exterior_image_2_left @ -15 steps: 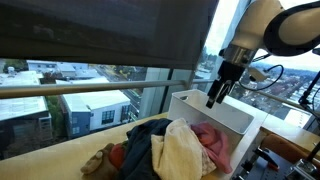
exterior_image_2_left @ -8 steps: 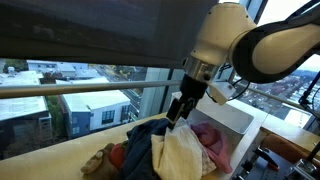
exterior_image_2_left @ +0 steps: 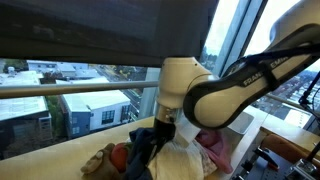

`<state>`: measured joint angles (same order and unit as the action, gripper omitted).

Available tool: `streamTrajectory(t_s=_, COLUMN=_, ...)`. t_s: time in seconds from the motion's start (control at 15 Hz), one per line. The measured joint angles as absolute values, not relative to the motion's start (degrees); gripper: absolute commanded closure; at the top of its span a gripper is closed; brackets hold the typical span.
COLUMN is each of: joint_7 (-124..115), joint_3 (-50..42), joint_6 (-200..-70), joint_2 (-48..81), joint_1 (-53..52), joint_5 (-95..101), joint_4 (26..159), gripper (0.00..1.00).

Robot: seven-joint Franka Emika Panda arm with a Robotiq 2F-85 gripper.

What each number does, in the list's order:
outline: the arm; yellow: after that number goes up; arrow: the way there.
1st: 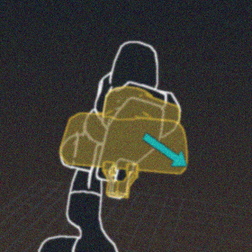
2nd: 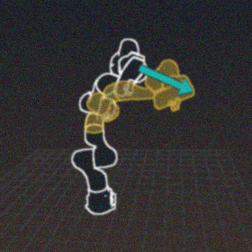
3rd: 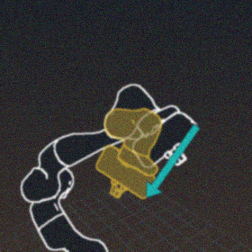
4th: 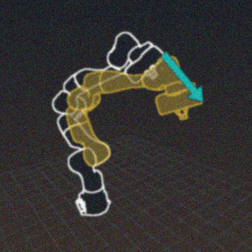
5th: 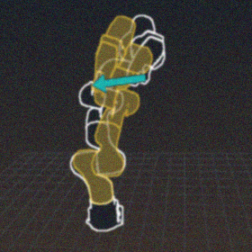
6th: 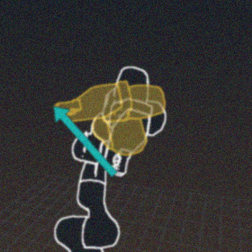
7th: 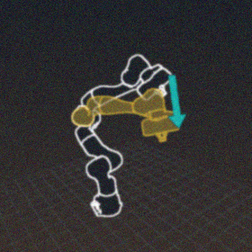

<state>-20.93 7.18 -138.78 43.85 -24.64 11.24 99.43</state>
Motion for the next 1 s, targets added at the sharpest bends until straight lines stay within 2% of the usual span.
streamTrajectory(t_s=0.07, joint_7=-20.93, joint_3=7.10, joint_6=-137.58, joint_2=46.14, joint_1=-25.25, joint_5=11.24, joint_4=97.83, gripper=0.25)
streamTrajectory(t_s=0.2, joint_7=-20.91, joint_3=6.90, joint_6=-134.32, joint_2=48.75, joint_1=-26.24, joint_5=11.23, joint_4=94.44, gripper=0.32)
streamTrajectory(t_s=0.4, joint_7=-20.91, joint_3=6.90, joint_6=-130.74, joint_2=49.24, joint_1=-26.90, joint_5=11.05, joint_4=92.20, gripper=0.55)
streamTrajectory(t_s=0.53, joint_7=-20.94, joint_3=6.90, joint_6=-130.22, joint_2=48.99, joint_1=-27.14, joint_5=11.05, joint_4=92.12, gripper=0.68)
streamTrajectory(t_s=0.8, joint_7=-21.35, joint_3=6.90, joint_6=-130.84, joint_2=45.72, joint_1=-27.18, joint_5=10.68, joint_4=95.92, gripper=0.97)
streamTrajectory(t_s=1.0, joint_7=-22.19, joint_3=6.91, joint_6=-133.21, joint_2=40.76, joint_1=-27.02, joint_5=9.65, joint_4=102.67, gripper=1.00)
